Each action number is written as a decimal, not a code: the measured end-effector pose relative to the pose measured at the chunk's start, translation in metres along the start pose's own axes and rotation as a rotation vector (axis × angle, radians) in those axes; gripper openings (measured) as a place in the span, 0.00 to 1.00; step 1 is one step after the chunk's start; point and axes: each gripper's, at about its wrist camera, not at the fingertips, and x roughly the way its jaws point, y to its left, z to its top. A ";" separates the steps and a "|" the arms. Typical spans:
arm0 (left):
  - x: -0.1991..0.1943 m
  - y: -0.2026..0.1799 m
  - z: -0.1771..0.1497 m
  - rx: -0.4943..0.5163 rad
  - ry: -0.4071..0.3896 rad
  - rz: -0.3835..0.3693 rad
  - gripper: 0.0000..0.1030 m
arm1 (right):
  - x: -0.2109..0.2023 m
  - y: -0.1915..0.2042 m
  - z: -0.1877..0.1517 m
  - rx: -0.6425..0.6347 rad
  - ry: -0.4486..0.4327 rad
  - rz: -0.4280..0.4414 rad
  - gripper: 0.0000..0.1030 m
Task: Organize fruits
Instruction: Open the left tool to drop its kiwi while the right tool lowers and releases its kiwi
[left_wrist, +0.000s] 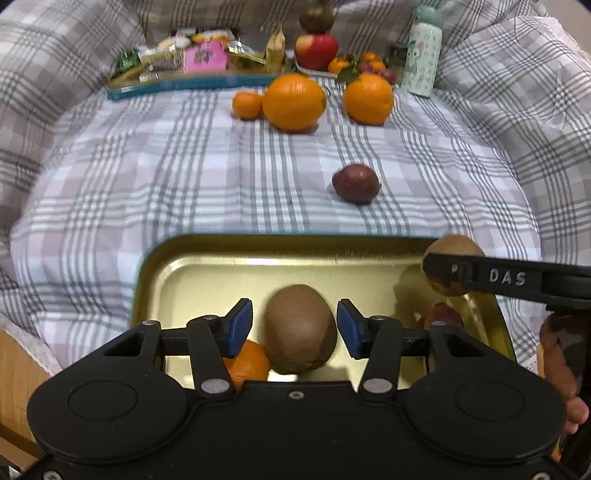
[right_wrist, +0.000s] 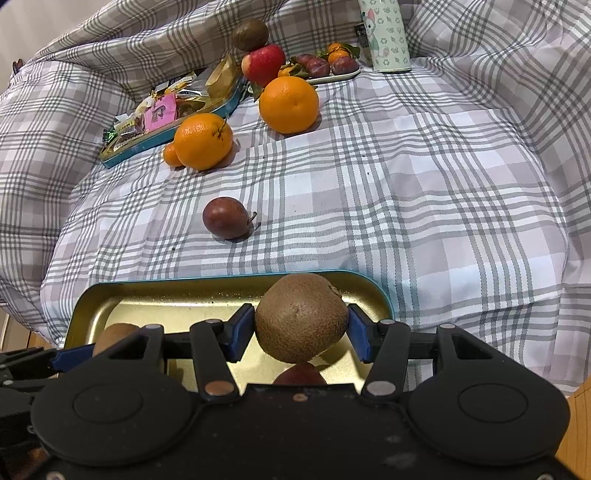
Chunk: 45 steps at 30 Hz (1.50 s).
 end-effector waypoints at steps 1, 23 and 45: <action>-0.002 -0.001 0.001 0.004 -0.008 0.002 0.54 | 0.001 0.000 0.000 -0.001 0.000 -0.002 0.55; 0.003 0.002 0.002 -0.040 0.022 0.027 0.54 | 0.008 -0.001 -0.002 -0.034 0.024 -0.038 0.55; 0.000 -0.004 -0.001 -0.016 0.028 0.022 0.54 | 0.001 -0.008 -0.006 -0.004 0.011 -0.081 0.55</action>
